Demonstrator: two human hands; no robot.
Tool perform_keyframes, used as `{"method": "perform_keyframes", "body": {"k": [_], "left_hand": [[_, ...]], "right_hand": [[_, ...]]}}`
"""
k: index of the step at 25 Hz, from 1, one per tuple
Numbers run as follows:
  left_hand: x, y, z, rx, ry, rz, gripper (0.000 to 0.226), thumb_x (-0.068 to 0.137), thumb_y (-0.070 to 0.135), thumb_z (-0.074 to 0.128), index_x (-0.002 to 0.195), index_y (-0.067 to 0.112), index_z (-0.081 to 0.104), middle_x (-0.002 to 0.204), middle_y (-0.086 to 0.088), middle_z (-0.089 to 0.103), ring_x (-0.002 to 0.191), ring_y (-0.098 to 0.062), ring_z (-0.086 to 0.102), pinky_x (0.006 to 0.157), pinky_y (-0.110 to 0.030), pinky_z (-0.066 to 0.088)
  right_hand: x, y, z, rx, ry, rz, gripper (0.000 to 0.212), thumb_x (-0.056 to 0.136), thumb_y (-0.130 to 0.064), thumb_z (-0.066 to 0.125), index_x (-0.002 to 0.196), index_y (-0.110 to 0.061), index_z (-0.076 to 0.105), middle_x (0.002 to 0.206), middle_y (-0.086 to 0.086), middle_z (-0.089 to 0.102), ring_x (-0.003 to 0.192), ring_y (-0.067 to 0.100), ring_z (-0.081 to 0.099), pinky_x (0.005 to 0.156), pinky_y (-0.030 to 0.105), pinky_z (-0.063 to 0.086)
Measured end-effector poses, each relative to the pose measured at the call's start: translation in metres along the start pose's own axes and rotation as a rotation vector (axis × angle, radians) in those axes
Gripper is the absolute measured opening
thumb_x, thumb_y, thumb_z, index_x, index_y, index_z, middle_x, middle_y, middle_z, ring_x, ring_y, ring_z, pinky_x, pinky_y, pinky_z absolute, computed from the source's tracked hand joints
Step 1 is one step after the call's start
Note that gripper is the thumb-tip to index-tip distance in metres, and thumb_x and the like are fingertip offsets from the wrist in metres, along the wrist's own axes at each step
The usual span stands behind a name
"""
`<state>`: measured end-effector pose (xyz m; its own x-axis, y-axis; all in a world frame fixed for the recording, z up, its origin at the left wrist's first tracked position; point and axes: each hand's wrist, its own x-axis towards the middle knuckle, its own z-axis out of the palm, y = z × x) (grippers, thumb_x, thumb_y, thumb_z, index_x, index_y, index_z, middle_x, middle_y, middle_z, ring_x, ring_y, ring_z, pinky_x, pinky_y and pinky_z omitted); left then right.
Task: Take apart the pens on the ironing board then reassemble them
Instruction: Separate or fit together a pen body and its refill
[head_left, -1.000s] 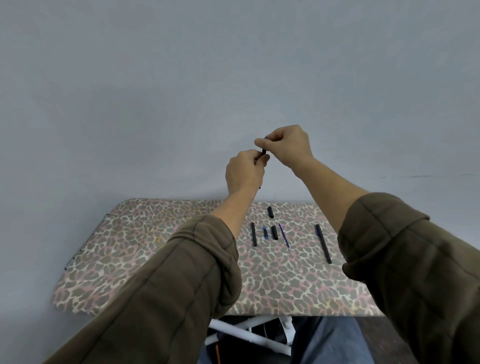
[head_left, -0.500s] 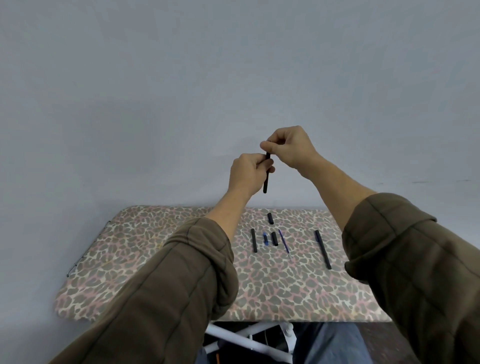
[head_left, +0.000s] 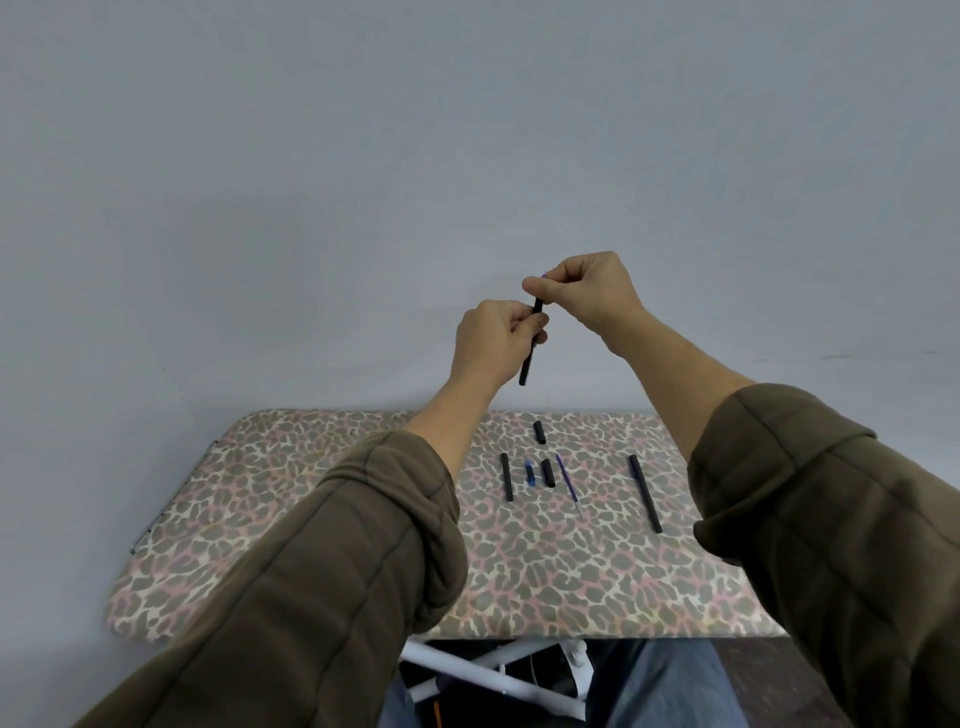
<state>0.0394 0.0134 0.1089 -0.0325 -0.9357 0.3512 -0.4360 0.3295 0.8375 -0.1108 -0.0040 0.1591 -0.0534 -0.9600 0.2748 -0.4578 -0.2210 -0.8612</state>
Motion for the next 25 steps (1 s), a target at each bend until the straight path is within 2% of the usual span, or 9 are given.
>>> {"method": "perform_keyframes", "body": {"k": [4,7,10,13,15,18,20,23,25], "left_hand": [[0.003,0.0,0.004,0.138,0.143,0.004,0.023,0.096,0.029,0.066,0.08,0.018,0.078,0.072,0.007,0.075,0.068,-0.011,0.07,0.063,-0.026,0.051],[0.003,-0.004,0.007,0.192,0.148,0.019,0.027,0.099,0.028,0.063,0.08,0.016,0.077,0.07,0.005,0.073,0.062,-0.017,0.068,0.051,-0.017,0.042],[0.004,-0.005,0.009,0.118,0.126,0.02,0.028,0.101,0.026,0.06,0.083,0.016,0.078,0.07,0.009,0.073,0.062,-0.018,0.069,0.045,-0.01,0.039],[0.007,-0.006,0.006,0.02,0.096,0.015,0.026,0.101,0.026,0.061,0.085,0.018,0.079,0.073,0.012,0.075,0.071,-0.007,0.072,0.059,-0.014,0.047],[0.009,-0.007,0.003,-0.037,0.061,0.024,0.025,0.102,0.026,0.061,0.086,0.018,0.079,0.076,0.011,0.077,0.078,-0.002,0.072,0.07,-0.018,0.051],[0.01,-0.009,0.004,-0.108,0.006,0.017,0.023,0.104,0.026,0.058,0.095,0.018,0.078,0.086,0.008,0.079,0.09,-0.004,0.073,0.081,-0.024,0.054],[0.009,-0.009,0.006,-0.114,0.003,0.005,0.023,0.105,0.027,0.056,0.102,0.018,0.077,0.09,0.009,0.079,0.095,-0.005,0.073,0.084,-0.025,0.053],[0.009,-0.012,0.008,-0.074,0.007,0.004,0.02,0.104,0.028,0.057,0.101,0.021,0.076,0.09,0.014,0.078,0.096,-0.004,0.071,0.079,-0.021,0.05],[0.008,-0.012,0.009,-0.067,-0.004,0.007,0.019,0.105,0.029,0.057,0.099,0.023,0.074,0.088,0.016,0.077,0.095,-0.003,0.07,0.074,-0.017,0.046]], "right_hand": [[0.002,-0.005,0.017,-0.11,0.117,0.048,0.045,0.077,-0.044,0.09,0.074,-0.001,0.075,0.068,0.007,0.068,0.059,0.012,0.056,0.055,0.024,0.045],[0.002,-0.01,0.023,-0.188,0.128,0.036,0.038,0.08,-0.036,0.087,0.067,-0.004,0.071,0.058,0.001,0.06,0.047,0.011,0.048,0.05,0.025,0.042],[0.002,-0.011,0.025,-0.178,0.134,0.009,0.029,0.086,-0.024,0.079,0.071,-0.001,0.07,0.066,0.003,0.063,0.048,0.011,0.049,0.051,0.024,0.043],[0.003,-0.01,0.019,-0.133,0.08,-0.043,0.023,0.09,-0.02,0.075,0.079,0.001,0.074,0.068,0.003,0.064,0.044,0.004,0.046,0.043,0.016,0.039],[0.002,-0.009,0.013,-0.082,-0.006,-0.078,0.019,0.095,-0.017,0.069,0.088,-0.001,0.077,0.072,0.0,0.064,0.047,0.001,0.045,0.05,0.016,0.041],[0.002,-0.007,0.005,0.074,-0.188,-0.035,0.022,0.104,-0.012,0.058,0.115,-0.008,0.077,0.092,-0.002,0.067,0.07,0.0,0.056,0.059,0.012,0.045],[0.002,-0.008,0.004,0.087,-0.233,0.012,0.026,0.103,-0.016,0.06,0.125,-0.014,0.074,0.1,-0.006,0.068,0.081,0.005,0.057,0.065,0.015,0.044],[0.002,-0.007,0.008,0.087,-0.061,0.029,0.028,0.093,-0.026,0.078,0.12,-0.015,0.077,0.105,-0.005,0.072,0.091,0.006,0.064,0.077,0.017,0.049],[0.001,-0.008,0.01,0.043,0.042,-0.007,0.026,0.09,-0.021,0.08,0.116,-0.015,0.077,0.1,-0.002,0.075,0.093,0.008,0.069,0.082,0.022,0.055]]}}
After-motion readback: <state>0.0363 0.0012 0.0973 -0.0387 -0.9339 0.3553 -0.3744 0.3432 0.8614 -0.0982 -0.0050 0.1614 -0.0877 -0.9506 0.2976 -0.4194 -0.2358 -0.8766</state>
